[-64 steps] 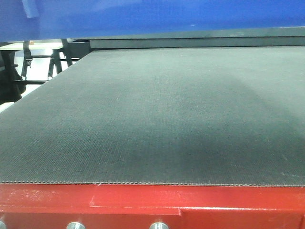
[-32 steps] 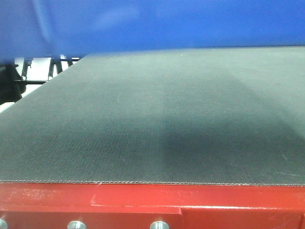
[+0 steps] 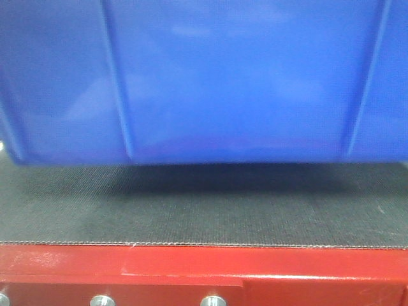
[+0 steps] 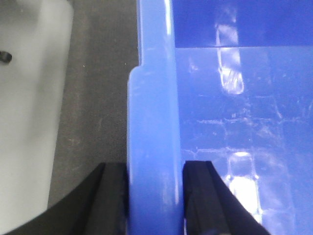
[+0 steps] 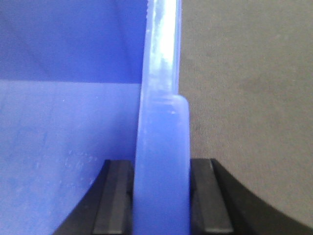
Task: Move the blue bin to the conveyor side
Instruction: 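Lower the held blue bin onto the black conveyor belt with both grippers, then open both grippers and release the bin walls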
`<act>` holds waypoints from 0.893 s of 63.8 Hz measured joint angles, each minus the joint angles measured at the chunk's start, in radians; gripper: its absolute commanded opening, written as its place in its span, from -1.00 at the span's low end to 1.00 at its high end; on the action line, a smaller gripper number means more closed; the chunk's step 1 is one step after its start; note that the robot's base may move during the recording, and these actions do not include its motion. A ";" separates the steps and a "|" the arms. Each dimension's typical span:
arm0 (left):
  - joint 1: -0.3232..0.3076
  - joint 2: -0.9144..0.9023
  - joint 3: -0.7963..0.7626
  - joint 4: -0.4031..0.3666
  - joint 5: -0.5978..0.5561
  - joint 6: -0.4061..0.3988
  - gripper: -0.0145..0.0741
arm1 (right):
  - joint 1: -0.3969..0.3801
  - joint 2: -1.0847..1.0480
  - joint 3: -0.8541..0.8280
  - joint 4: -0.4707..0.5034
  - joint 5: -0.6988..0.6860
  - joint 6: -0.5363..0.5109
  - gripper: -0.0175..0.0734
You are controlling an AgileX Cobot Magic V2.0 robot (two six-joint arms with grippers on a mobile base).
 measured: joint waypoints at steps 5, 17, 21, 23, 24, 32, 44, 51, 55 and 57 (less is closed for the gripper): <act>0.002 0.029 0.002 0.004 -0.028 -0.003 -0.71 | -0.002 0.032 0.000 -0.003 -0.036 0.000 -0.81; 0.013 0.084 0.004 0.013 -0.106 -0.005 -0.71 | -0.002 0.097 0.000 -0.006 -0.074 0.000 -0.81; 0.017 0.100 0.004 0.015 -0.128 -0.005 -0.71 | -0.002 0.115 0.000 -0.006 -0.084 0.000 -0.81; 0.019 0.107 0.004 0.015 -0.139 -0.005 -0.71 | -0.002 0.121 0.000 -0.006 -0.089 0.000 -0.81; 0.021 0.110 0.004 0.015 -0.143 -0.005 -0.71 | -0.002 0.124 0.000 -0.006 -0.091 0.000 -0.81; 0.032 0.131 0.004 0.009 -0.149 -0.018 -0.71 | -0.002 0.144 0.000 -0.004 -0.120 0.000 -0.81; 0.034 0.136 0.004 0.007 -0.151 -0.021 -0.71 | -0.002 0.162 0.000 -0.003 -0.141 0.000 -0.81; 0.034 0.139 0.004 0.007 -0.153 -0.021 -0.71 | -0.002 0.169 0.000 -0.003 -0.153 0.000 -0.81; 0.034 0.141 0.004 0.007 -0.157 -0.021 -0.71 | -0.002 0.175 0.000 -0.003 -0.159 0.000 -0.81; 0.034 0.143 0.004 0.007 -0.157 -0.023 -0.71 | -0.002 0.176 0.000 -0.003 -0.159 0.000 -0.81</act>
